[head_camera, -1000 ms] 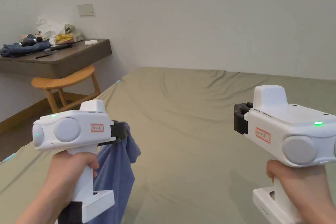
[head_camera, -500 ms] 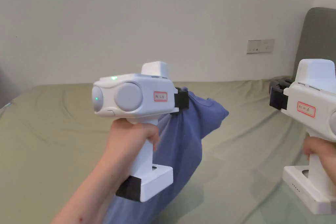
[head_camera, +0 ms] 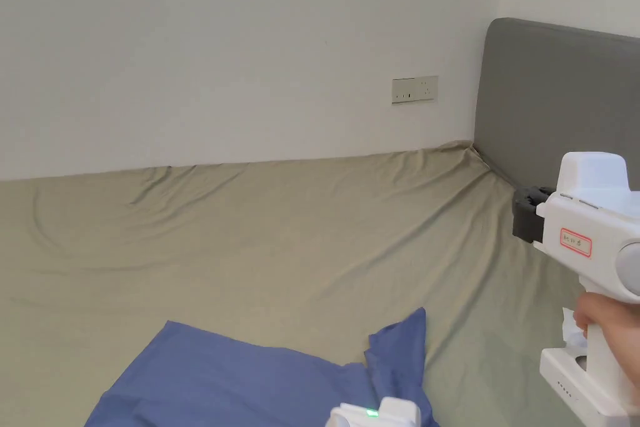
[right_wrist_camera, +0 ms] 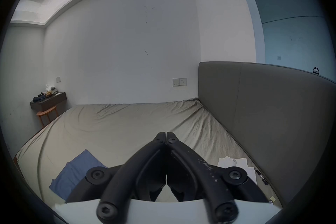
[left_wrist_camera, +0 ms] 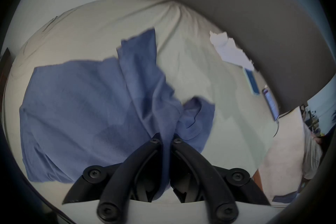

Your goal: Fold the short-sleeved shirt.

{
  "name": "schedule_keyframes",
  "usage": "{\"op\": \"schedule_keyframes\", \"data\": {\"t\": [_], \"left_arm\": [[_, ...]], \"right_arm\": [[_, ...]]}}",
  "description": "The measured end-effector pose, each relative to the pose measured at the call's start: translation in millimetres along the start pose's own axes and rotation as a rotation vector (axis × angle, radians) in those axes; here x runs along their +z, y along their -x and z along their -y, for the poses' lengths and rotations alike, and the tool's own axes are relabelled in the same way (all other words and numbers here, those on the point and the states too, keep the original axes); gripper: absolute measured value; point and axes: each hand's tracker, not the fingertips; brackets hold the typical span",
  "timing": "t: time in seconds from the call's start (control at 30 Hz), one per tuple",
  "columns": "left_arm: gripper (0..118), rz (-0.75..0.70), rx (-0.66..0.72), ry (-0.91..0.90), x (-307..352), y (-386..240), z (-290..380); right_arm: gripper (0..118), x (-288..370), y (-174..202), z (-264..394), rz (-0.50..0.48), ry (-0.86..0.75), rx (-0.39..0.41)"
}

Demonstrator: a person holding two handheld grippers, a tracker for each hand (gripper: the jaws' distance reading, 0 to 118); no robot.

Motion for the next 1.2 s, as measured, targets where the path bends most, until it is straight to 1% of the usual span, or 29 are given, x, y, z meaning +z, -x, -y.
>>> {"op": "schedule_keyframes", "data": {"t": [0.07,0.1,0.13,0.17,0.2,0.23,0.27,0.3,0.33,0.37,0.4,0.43,0.47,0.5,0.57,0.6,0.63,0.67,0.7,0.77,0.8,0.83,0.87,0.9,0.93,0.97,1.0,1.07,1.2], "left_arm": [[5,0.006,-0.002,0.042,-10,-3,11],[6,-0.011,-0.02,0.072,-15,-5,17],[14,-0.027,-0.039,0.082,-18,-7,22],[33,-0.026,-0.066,0.08,-23,-8,27],[57,-0.024,-0.073,0.075,-27,-7,32],[87,-0.009,-0.069,0.065,-30,-5,37],[106,0.052,-0.037,0.041,-29,-3,37],[115,0.099,0.014,0.042,-26,1,37],[114,0.154,0.069,0.043,-17,8,34],[110,0.153,0.127,0.0,0,16,30],[105,0.167,0.183,-0.083,22,27,22],[103,0.187,0.207,-0.219,51,44,15],[104,0.16,0.203,-0.332,83,63,6],[104,0.068,0.199,-0.455,120,81,-2],[108,-0.179,0.173,-0.73,200,120,-13],[109,-0.319,0.17,-0.841,241,136,-14],[111,-0.419,0.16,-0.924,277,151,-15],[116,-0.479,0.133,-0.985,312,158,-16],[118,-0.56,0.101,-1.041,340,168,-14],[118,-0.747,0.074,-1.101,379,183,-9],[118,-0.778,0.074,-1.109,392,190,-5],[115,-0.784,0.081,-1.105,405,190,-1],[106,-0.787,0.089,-1.112,414,193,4],[87,-0.783,0.097,-1.112,422,194,8],[49,-0.783,0.104,-1.114,427,194,12],[20,-0.787,0.112,-1.11,430,194,14],[4,-0.798,0.136,-1.112,431,195,14],[0,-0.788,0.148,-1.11,434,198,17],[0,-0.722,0.178,-1.03,427,209,22]], "right_arm": [[1,1,3,2,-0.008,0.005,0.003],[1,-6,-2,5,-0.007,0.007,0.003],[1,-6,0,6,-0.012,0.008,0.006],[1,-5,2,7,-0.018,0.009,0.008],[1,-4,5,8,-0.021,0.01,0.011],[1,3,15,6,-0.026,0.013,0.015],[1,5,17,7,-0.034,0.014,0.02],[1,7,20,8,-0.038,0.012,0.027],[1,10,22,8,-0.041,0.01,0.035],[1,6,19,9,-0.043,0.007,0.043],[1,8,20,10,-0.043,0.0,0.052],[1,11,21,10,-0.043,-0.005,0.054],[1,16,23,10,-0.046,-0.02,0.048],[1,22,26,10,-0.046,-0.025,0.039],[1,27,29,9,-0.039,-0.047,0.026],[1,29,33,8,-0.028,-0.06,0.023],[1,29,36,7,-0.025,-0.067,0.028],[1,28,40,6,-0.029,-0.075,0.03],[1,27,46,4,-0.034,-0.081,0.035],[1,27,59,-1,-0.051,-0.088,0.045],[1,27,65,-3,-0.059,-0.092,0.041],[1,27,71,-6,-0.077,-0.096,0.031],[1,27,77,-10,-0.089,-0.1,0.03],[1,26,80,-12,-0.086,-0.108,0.034],[1,27,85,-16,-0.088,-0.114,0.039],[1,28,88,-20,-0.093,-0.124,0.041],[1,29,90,-24,-0.101,-0.131,0.036],[1,35,98,-31,-0.111,-0.143,0.04],[1,40,104,-35,-0.108,-0.161,0.076]]}}
